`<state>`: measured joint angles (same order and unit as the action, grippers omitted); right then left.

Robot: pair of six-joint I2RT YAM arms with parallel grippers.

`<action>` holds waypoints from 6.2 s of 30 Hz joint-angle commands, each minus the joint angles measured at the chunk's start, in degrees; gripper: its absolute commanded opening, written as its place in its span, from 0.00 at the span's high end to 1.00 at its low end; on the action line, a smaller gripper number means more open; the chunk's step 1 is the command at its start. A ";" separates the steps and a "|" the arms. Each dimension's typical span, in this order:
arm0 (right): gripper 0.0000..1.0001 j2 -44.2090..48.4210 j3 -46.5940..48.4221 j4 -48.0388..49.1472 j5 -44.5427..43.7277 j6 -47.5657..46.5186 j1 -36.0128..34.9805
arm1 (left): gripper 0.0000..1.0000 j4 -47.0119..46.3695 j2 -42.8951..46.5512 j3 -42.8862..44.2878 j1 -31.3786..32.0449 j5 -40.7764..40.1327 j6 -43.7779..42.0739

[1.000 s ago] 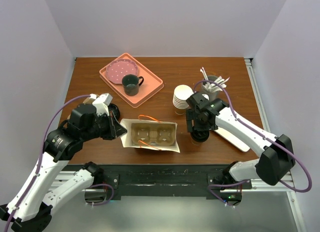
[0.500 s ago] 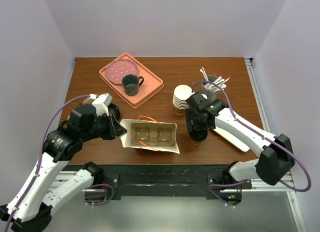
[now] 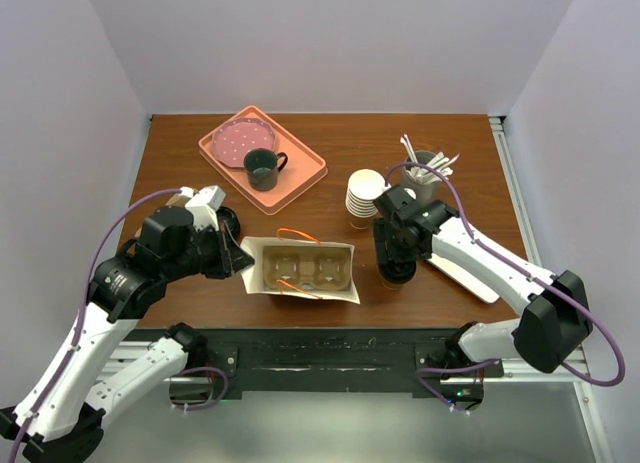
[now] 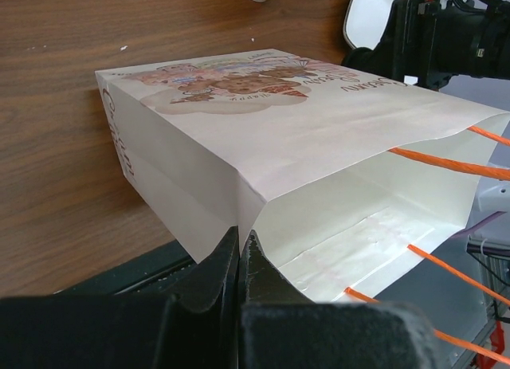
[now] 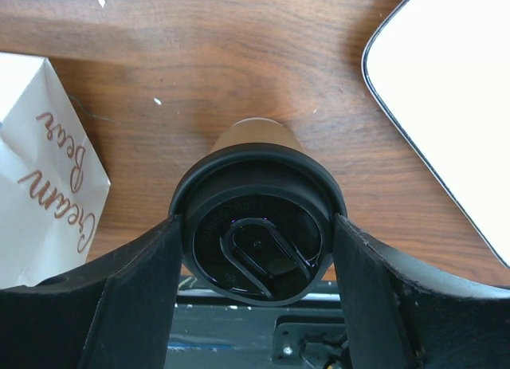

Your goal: Pack the takeout coffee

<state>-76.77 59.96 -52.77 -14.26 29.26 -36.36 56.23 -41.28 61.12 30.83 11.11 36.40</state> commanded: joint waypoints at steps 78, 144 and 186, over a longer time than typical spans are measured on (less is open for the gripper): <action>0.75 5.41 31.00 -6.54 -11.57 -24.52 -47.20 | 0.45 -0.51 -11.28 10.23 0.20 -6.97 -7.75; 0.80 4.17 17.92 7.42 -22.57 -30.57 -52.32 | 1.00 -18.26 5.94 -8.92 0.28 6.56 -14.24; 0.83 10.94 -0.11 22.28 -13.69 -40.85 -43.18 | 1.00 -21.07 5.41 -15.77 5.38 7.96 -16.27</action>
<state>-68.31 62.22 -32.95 -27.57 -11.57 -78.39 31.20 -36.64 46.52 36.03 15.55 20.47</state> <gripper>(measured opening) 0.712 0.015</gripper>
